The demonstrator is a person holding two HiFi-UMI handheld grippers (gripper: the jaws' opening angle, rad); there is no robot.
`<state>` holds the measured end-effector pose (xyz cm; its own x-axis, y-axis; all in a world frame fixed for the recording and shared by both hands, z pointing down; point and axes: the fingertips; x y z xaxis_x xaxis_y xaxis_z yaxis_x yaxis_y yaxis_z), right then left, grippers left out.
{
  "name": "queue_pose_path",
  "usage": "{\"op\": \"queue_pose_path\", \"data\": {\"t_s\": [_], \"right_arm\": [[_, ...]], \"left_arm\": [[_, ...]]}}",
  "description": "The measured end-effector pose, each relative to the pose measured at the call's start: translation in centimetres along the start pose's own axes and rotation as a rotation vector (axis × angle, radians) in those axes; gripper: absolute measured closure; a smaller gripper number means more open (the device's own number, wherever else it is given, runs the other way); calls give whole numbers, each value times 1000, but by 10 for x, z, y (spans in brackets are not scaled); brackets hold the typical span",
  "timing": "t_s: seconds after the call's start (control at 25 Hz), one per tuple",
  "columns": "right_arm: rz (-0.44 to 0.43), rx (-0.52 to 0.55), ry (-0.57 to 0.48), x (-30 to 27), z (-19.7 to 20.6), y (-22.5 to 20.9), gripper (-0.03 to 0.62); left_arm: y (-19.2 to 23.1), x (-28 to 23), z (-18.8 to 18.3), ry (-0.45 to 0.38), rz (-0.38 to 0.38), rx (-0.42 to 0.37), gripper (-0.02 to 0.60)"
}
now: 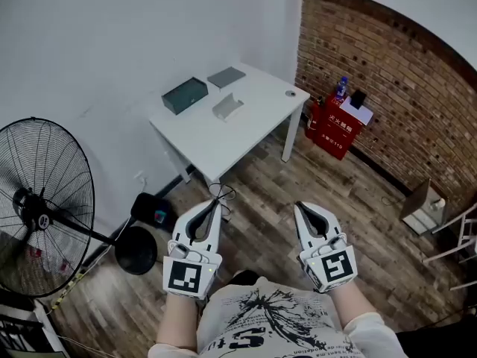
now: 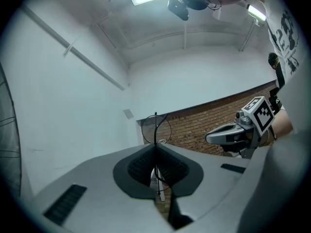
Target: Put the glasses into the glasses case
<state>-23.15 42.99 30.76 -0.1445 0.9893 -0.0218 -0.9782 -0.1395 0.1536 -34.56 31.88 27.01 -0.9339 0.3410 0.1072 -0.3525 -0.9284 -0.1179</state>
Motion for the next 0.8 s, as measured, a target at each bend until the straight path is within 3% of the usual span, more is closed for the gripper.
{"op": "queue_pose_path", "data": {"t_s": [0.24, 0.4, 0.8], "right_arm": [[39, -28, 83, 0, 22, -28, 579], [56, -50, 84, -11, 25, -54, 579], [70, -66, 133, -108, 52, -125, 579]], "left_arm": [[-3, -24, 8, 18, 9, 4, 566], [4, -48, 14, 34, 8, 10, 566], [50, -172, 47, 43, 36, 46, 566]]}}
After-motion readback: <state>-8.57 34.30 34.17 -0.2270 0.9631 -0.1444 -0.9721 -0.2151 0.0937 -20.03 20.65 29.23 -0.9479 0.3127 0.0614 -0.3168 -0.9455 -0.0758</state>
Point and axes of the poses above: the fingertips, and each gripper's own axes: x backward along the fingers, y to its left, z out of its underside, and after that the axes turned 3 degrees about -z, right-handed
